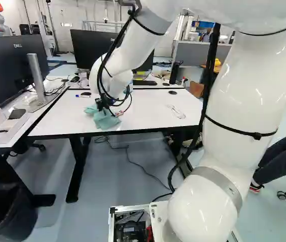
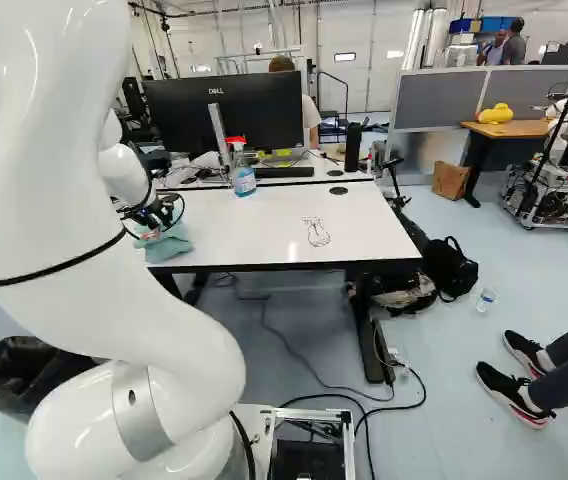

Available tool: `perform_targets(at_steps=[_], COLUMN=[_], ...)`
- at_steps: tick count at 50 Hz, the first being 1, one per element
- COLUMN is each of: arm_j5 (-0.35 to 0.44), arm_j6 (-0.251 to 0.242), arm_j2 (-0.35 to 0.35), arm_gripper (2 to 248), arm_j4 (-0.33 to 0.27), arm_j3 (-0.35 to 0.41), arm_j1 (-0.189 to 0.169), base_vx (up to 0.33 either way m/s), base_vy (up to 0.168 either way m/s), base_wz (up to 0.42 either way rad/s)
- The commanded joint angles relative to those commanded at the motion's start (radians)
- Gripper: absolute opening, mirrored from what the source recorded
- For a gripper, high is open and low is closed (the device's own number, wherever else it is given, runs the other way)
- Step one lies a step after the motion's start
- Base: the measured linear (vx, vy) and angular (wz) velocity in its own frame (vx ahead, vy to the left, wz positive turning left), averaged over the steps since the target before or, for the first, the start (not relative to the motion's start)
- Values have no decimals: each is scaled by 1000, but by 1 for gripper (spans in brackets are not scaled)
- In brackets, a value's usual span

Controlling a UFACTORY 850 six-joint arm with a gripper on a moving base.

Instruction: Clean the table with the green towel

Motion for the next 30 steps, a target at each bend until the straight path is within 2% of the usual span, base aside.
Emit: perform_targets(at_steps=[15, 30], arm_j5=[0, 0], arm_j6=[0, 0], arm_j2=[-10, -9], arm_gripper=[50, 50], arm_j4=[0, 0], arm_j3=[-12, -10], arm_j1=[51, 53], base_vx=[0, 0], base_vy=[0, 0], base_wz=[0, 0])
